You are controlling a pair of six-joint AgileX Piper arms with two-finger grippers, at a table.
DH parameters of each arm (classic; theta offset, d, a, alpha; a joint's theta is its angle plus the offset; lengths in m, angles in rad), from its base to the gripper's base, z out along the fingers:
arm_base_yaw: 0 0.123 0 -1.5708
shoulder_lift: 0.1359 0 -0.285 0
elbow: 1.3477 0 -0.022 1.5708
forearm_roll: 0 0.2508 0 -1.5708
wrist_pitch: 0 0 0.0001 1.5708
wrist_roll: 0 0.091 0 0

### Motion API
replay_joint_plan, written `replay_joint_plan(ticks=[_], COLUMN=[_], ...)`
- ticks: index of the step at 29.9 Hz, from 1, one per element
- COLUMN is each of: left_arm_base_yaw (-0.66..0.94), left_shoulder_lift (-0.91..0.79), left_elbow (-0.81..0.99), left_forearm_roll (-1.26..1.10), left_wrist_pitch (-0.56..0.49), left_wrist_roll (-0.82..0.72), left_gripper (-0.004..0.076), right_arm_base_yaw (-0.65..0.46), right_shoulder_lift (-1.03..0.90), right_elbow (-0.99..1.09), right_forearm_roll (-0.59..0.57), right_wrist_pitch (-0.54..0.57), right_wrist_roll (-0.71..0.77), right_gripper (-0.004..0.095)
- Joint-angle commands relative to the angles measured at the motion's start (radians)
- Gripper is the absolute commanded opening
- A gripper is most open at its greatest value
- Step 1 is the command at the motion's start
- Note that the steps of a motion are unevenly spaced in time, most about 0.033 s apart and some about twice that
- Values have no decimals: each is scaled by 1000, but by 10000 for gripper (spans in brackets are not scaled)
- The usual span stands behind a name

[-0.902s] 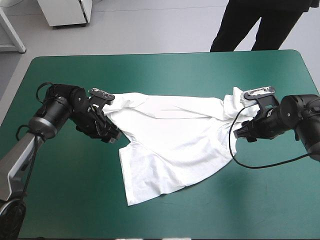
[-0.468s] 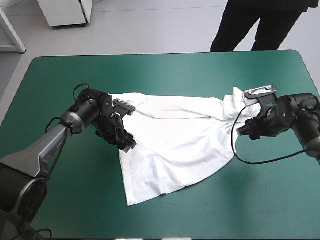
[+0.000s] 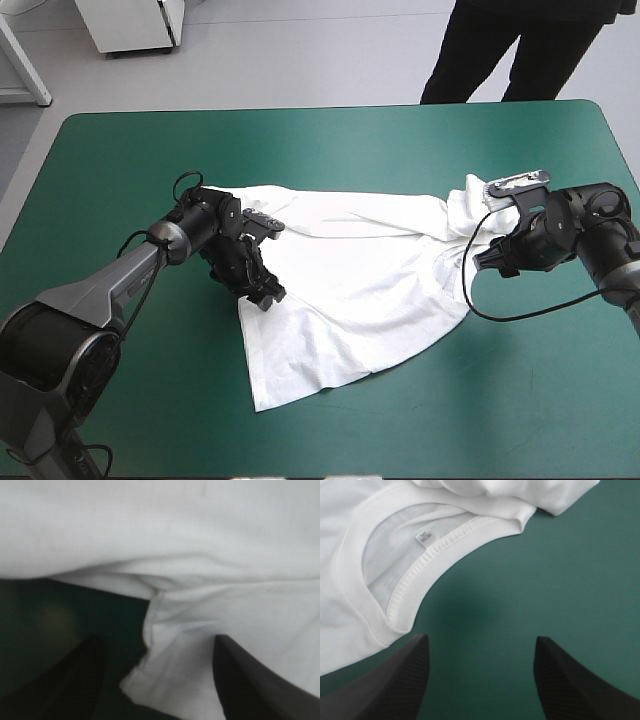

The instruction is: Fold the cloth

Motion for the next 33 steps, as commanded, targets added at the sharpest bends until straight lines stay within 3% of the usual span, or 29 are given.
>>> replay_joint_plan(ticks=[1,4,14,18,28,33], left_arm_base_yaw=[-3,-7,-42,-51,-53,-53], left_shoulder_lift=[-44,-42,-41,-41,-57,-70], left_elbow=[7,56,129,129,129,129], left_forearm_roll=[-47,-69,-67,-81,-111,-106], left_wrist_pitch=[2,5,-19,-14,-19,-16], left_wrist_roll=[16,32,44,54,69,69], left_gripper=[355,240,-16,-22,-22,-22], right_arm_base_yaw=[0,0,0,-23,-121,-121], right_shoulder_lift=[-24,-24,52,151,366,450], right_elbow=[-27,-27,-29,-45,-278,-321], right_forearm_roll=[-36,-36,-76,-69,158,167], right_wrist_pitch=[-37,-41,-63,-62,-56,-58], right_wrist_roll=[16,16,58,58,-17,-27], right_gripper=[563,548,487,489,488,486])
